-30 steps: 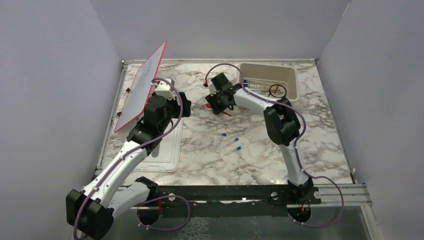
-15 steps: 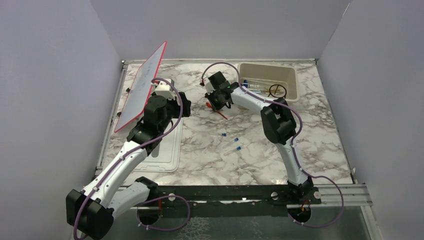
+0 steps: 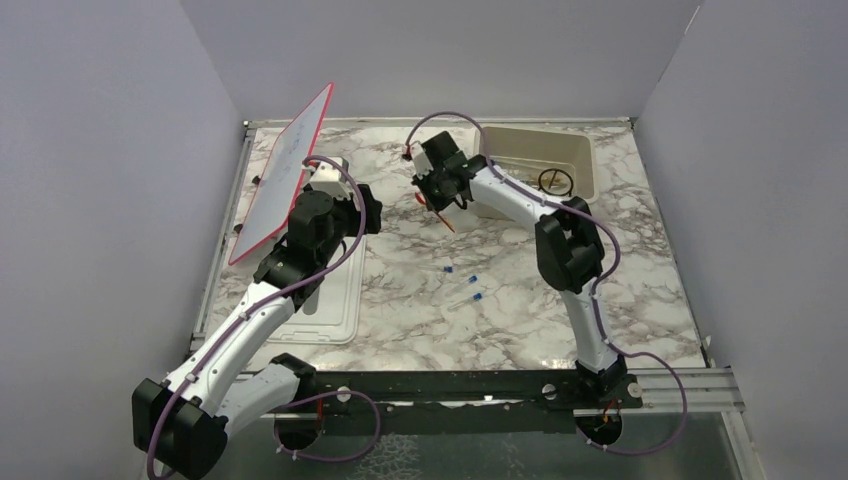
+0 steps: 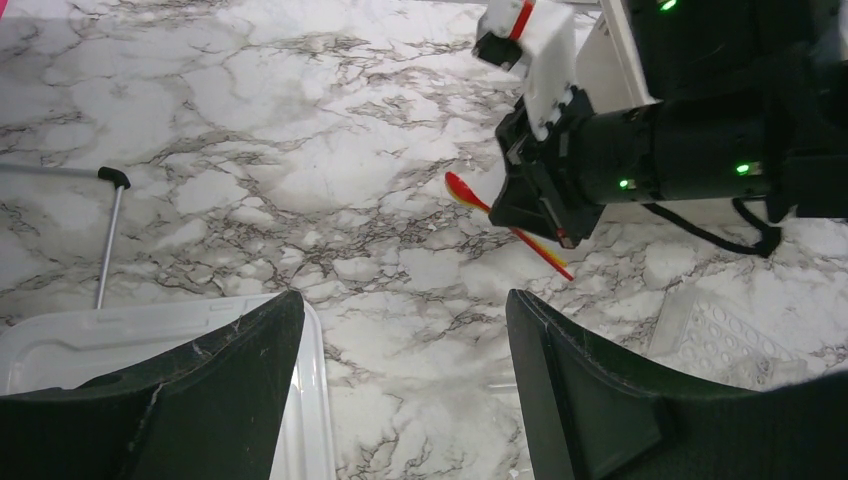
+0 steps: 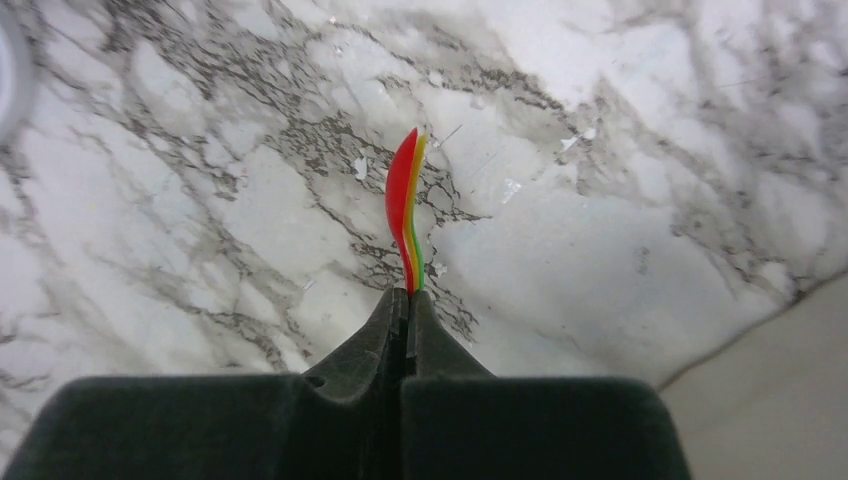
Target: Organize the chemistry lab equipment
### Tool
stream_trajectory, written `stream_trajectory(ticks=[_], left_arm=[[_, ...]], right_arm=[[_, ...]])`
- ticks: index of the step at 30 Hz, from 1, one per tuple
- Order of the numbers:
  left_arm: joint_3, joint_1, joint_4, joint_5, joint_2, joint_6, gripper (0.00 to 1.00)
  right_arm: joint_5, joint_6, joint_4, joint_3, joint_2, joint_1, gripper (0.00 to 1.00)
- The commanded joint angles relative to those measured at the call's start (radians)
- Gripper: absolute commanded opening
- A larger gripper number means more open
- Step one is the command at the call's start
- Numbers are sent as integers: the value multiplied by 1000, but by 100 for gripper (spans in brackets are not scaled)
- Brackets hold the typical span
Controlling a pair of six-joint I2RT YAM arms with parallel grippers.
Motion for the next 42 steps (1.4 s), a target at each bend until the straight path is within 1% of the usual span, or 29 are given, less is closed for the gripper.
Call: stream_trajectory(ticks=[1,5,14,17,20,21,22,26,31,33,36,42], left_arm=[[16,2,14,-9,-3,1,77],[16,2,14,-4,-4,-2,77],[16,2,16,17,-5,-6,77],[18,2,15,22,-5,-7,77],[16,2,18,25,-4,-12,77],[17,2,17,27,-2,-13,77],[16,2,18,29,-2,-15,77],[16,2,21,36,5,-22,77],[15,2,13,30,1,-17,77],[14,2,14,23,-3,-13,77],[16,2,16,26,-3,-13,77],[16,2,12,23,-4,-10,77]], right_arm=[[-36,-11,-20,64,-163,-31,1],[-70,-20,-112,136,-212,-84,1],[-36,-95,-81,22,-381,-245,1],[-7,-54,-83,21,-397,-313,1],[50,69,-59,12,-401,-365,2],[76,139,-41,-3,-407,-377,2],[136,232,-26,-20,-410,-389,3],[229,587,49,-151,-446,-409,3],[363,918,184,-319,-518,-409,2],[429,1001,214,-352,-534,-409,2],[520,1114,202,-347,-516,-409,2],[632,1336,104,-286,-441,-410,5]])
